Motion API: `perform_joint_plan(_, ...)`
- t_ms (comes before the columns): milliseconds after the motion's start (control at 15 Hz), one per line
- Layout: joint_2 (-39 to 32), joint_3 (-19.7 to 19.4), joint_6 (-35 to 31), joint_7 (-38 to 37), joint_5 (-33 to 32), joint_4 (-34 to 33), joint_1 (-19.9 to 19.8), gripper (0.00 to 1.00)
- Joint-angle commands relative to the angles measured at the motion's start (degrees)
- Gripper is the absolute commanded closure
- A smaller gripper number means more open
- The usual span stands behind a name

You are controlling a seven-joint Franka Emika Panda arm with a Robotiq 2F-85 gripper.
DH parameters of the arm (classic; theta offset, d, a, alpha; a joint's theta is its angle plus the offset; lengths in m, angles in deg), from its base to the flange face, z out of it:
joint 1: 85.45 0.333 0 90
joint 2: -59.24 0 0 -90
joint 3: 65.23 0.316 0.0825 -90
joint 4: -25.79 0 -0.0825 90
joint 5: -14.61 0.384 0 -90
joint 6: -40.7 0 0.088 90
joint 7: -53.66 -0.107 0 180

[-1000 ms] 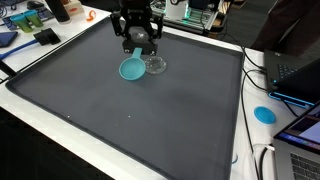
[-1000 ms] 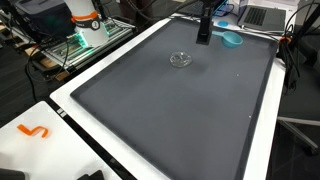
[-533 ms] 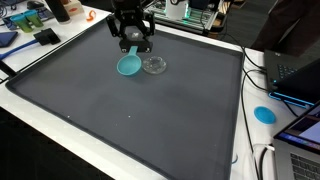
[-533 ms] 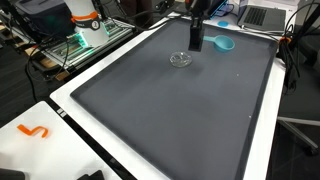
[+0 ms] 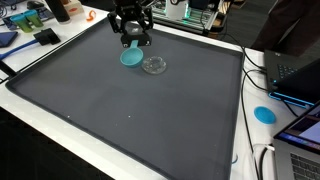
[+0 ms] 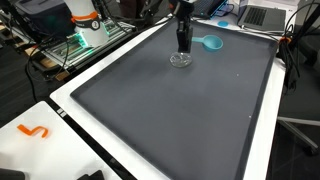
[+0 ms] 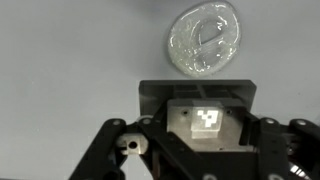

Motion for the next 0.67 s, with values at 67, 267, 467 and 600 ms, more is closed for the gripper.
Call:
perform_joint_plan(67,4.7,-0.9,-4.4,7.0,4.5,6.9,-0.2,0.69)
perform_joint_plan(267,6.4,-1.4,-6.7,11.7,7.8,9.7,0.1,0.69)
perform_joint_plan(467,7.9,-2.0,-8.1,15.9,10.8,11.9,0.7,0.69)
perform_joint_plan(600,8.8,-2.4,-8.4,18.0,11.7,13.1,1.1,0.69)
